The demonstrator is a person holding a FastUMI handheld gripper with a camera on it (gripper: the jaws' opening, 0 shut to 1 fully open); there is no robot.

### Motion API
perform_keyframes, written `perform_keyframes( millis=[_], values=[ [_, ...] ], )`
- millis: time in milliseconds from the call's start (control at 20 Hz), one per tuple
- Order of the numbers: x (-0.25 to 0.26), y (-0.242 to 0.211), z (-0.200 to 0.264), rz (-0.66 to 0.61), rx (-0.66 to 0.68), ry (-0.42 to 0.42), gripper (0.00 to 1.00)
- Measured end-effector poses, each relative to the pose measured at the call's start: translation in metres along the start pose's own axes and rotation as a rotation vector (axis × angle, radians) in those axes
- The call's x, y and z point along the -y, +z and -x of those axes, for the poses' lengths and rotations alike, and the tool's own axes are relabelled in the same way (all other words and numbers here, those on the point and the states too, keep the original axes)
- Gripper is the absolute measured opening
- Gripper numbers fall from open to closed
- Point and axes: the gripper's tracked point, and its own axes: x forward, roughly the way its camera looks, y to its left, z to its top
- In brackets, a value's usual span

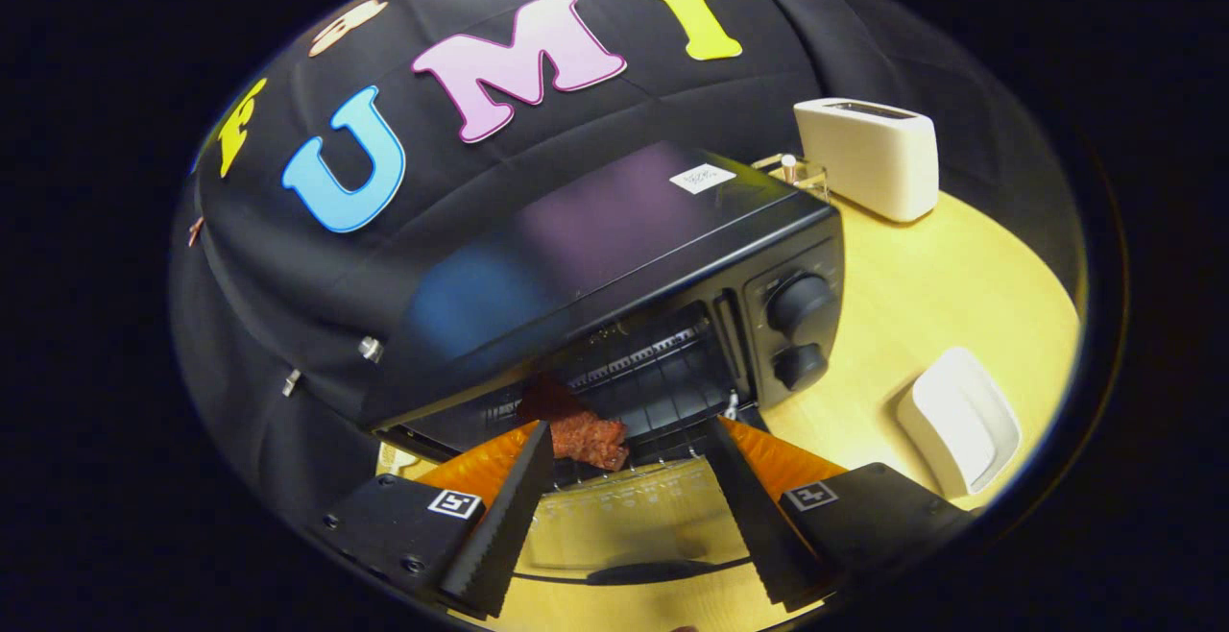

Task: Open the toaster oven, put the food inside, and close the toaster oven door.

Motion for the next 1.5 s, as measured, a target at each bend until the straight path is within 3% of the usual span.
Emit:
perform_keyframes(
  millis=[450,900,1200,1500],
  values=[
    [0.004,-0.001,0.059,0.243,0.028,-0.016,0.98],
    [-0.004,-0.050,0.103,0.386,-0.053,-0.018,0.99],
    [0.002,-0.125,0.098,0.450,-0.215,-0.016,0.99],
    [0.012,-0.165,0.070,0.450,-0.305,-0.051,0.99]
  ],
)
